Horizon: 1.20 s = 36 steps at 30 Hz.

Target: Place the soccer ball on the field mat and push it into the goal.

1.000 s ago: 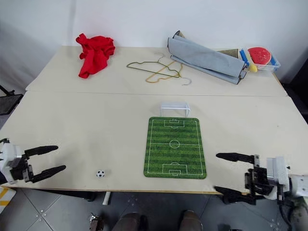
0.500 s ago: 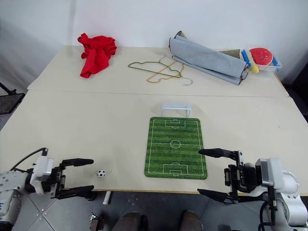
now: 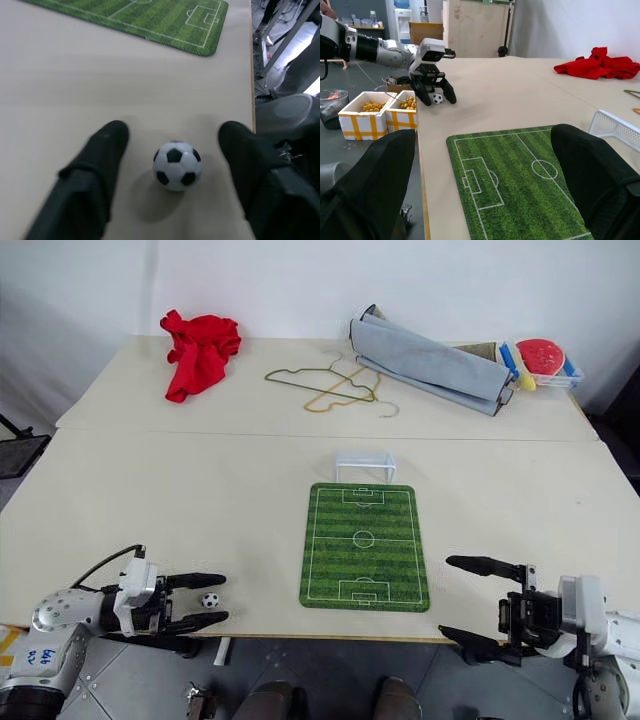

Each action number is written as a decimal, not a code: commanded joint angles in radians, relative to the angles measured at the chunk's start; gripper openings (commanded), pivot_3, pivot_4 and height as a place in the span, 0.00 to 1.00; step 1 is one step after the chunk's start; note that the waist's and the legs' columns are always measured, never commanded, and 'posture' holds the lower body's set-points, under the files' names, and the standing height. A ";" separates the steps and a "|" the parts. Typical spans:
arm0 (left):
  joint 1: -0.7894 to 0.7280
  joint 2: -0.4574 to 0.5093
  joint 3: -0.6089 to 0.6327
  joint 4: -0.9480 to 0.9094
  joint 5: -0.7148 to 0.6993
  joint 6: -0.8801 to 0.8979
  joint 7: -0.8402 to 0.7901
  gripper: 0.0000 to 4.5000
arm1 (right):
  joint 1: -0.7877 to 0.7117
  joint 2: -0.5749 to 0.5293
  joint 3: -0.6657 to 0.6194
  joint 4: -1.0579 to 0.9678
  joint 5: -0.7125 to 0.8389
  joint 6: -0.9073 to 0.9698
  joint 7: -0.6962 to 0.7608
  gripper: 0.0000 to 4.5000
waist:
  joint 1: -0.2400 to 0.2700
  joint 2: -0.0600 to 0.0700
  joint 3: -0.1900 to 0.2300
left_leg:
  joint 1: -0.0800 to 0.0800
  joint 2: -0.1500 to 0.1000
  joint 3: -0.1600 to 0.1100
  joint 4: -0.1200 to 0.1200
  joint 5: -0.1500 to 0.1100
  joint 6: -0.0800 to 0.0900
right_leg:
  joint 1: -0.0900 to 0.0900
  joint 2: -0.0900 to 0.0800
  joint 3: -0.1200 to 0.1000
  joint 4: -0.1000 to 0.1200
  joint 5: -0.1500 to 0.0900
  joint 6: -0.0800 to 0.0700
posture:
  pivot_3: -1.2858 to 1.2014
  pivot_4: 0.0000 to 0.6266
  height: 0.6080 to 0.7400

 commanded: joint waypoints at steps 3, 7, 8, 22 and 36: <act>0.003 0.014 -0.010 0.025 0.005 -0.014 -0.028 0.33 | 0.011 -0.011 -0.041 -0.007 -0.003 -0.024 0.013 1.00 | 0.001 0.000 0.000 | 0.000 0.000 0.000 0.000 0.000 0.000 | 0.000 0.000 0.000 0.000 0.000 0.000 | 0.52 0.24 1.00; -0.080 0.003 -0.013 -0.074 -0.081 0.081 -0.024 0.19 | 0.035 -0.019 -0.094 0.082 -0.002 -0.073 0.070 1.00 | 0.008 0.000 0.000 | 0.000 0.000 0.000 0.000 0.000 0.000 | 0.000 0.000 0.000 0.000 0.000 0.000 | 0.52 0.24 1.00; -0.117 0.007 -0.017 -0.114 -0.108 0.145 -0.007 0.19 | 0.039 -0.020 -0.103 0.097 0.002 -0.085 0.080 1.00 | 0.010 0.000 0.000 | -0.001 0.000 -0.001 0.001 0.000 0.000 | 0.000 0.000 0.000 0.000 0.000 0.000 | 0.52 0.24 1.00; -0.593 -0.200 -0.521 -0.208 0.107 0.453 0.107 0.19 | 0.213 -0.167 -0.194 0.291 0.094 -0.272 0.087 1.00 | -0.001 0.001 -0.001 | -0.002 0.001 0.002 0.010 -0.004 0.003 | 0.003 0.002 0.002 0.000 0.002 0.002 | 0.52 0.24 1.00; -0.541 -0.411 -0.652 -0.122 0.332 0.343 0.328 0.19 | 0.257 -0.140 -0.163 0.291 0.094 -0.331 0.087 1.00 | 0.006 0.001 0.000 | -0.002 0.000 0.003 0.013 -0.004 0.004 | 0.003 0.001 0.004 -0.002 0.003 0.003 | 0.52 0.24 1.00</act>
